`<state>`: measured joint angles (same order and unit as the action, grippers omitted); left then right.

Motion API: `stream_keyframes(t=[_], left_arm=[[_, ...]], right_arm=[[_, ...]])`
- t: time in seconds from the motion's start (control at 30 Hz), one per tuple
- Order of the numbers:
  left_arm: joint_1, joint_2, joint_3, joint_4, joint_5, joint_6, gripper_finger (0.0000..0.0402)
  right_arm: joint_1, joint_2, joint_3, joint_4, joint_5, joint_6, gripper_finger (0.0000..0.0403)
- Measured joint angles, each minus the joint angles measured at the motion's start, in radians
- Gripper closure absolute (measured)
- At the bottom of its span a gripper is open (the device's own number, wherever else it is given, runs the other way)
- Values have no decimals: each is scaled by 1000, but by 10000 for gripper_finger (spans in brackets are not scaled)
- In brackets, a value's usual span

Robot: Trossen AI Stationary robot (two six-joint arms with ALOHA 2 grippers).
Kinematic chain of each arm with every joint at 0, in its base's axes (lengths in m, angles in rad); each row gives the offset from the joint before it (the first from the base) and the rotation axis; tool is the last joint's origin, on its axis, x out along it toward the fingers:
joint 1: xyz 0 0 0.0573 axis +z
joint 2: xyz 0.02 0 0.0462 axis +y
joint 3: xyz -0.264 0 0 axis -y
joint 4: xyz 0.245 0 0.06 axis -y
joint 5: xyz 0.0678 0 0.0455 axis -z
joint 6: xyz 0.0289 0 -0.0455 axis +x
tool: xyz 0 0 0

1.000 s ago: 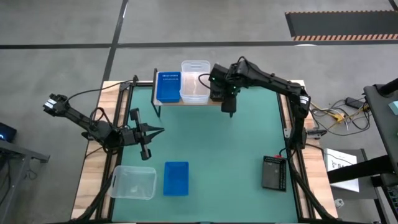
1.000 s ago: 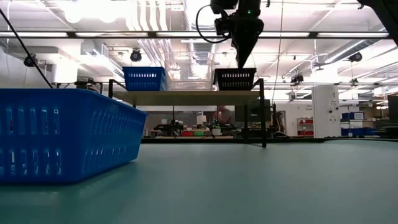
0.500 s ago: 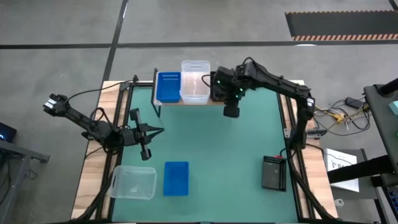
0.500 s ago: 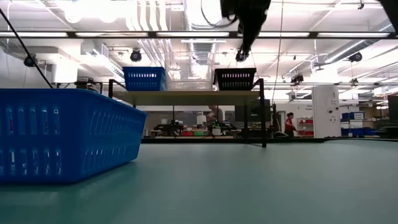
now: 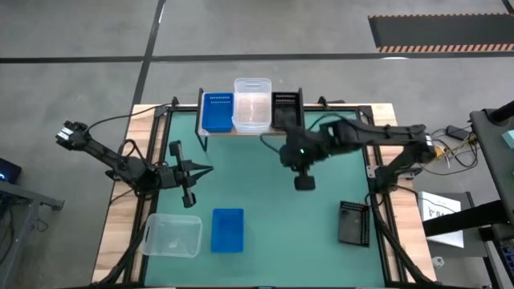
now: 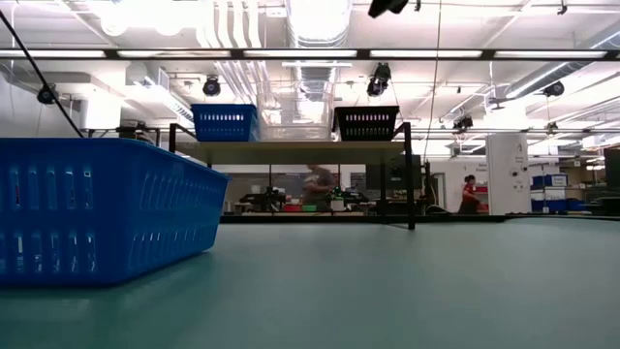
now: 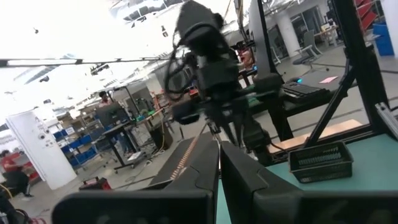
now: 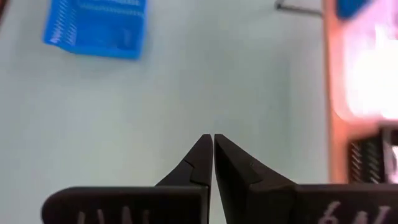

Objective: Stack baskets on shelf by color
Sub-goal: Stack the blue bin on the blue bins on the shelf

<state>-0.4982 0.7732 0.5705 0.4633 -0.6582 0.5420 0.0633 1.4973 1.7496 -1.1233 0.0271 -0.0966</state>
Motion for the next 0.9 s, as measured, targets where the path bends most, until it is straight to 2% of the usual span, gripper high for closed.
stream_keyframes(t=[0.13,0.33,0.6,0.67,0.8,0.9], left_arm=[[0,14,3,1,1,-13,402],[0,37,4,15,1,-40,402],[0,95,2,53,1,-126,402],[0,114,4,55,1,-176,402],[0,162,20,66,8,-260,402],[0,208,18,112,24,-318,402]], right_arm=[[63,-82,-169,175,6,-9,394],[141,-216,-460,500,104,-53,394],[181,-361,-821,1027,104,-170,394],[181,-391,-892,1125,90,-186,394],[181,-439,-1022,1318,-4,-243,394],[180,-474,-1089,1407,-9,-287,394]])
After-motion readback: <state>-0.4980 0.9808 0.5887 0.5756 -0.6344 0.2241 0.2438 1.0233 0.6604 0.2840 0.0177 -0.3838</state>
